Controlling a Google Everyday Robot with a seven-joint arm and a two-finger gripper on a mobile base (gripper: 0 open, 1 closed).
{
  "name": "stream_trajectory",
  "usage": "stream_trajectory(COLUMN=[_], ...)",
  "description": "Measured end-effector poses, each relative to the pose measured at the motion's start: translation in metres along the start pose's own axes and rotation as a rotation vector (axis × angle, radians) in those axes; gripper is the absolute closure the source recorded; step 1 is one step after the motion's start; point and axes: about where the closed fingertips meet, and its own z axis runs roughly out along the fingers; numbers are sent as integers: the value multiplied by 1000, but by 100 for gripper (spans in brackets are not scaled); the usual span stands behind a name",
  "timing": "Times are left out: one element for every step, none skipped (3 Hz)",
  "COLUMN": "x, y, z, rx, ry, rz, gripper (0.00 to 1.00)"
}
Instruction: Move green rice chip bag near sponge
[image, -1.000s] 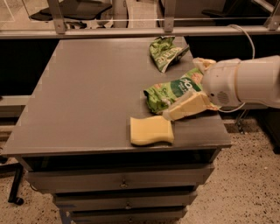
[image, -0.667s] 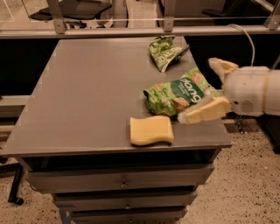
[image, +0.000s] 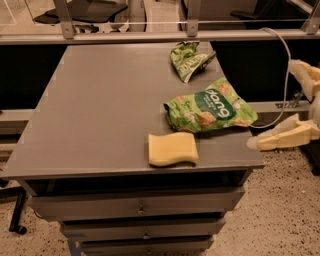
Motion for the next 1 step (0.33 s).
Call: stream_trajectory(x=[-1], y=[1], z=[2], rx=[-3], ry=[-1], rz=[2], gripper=[0])
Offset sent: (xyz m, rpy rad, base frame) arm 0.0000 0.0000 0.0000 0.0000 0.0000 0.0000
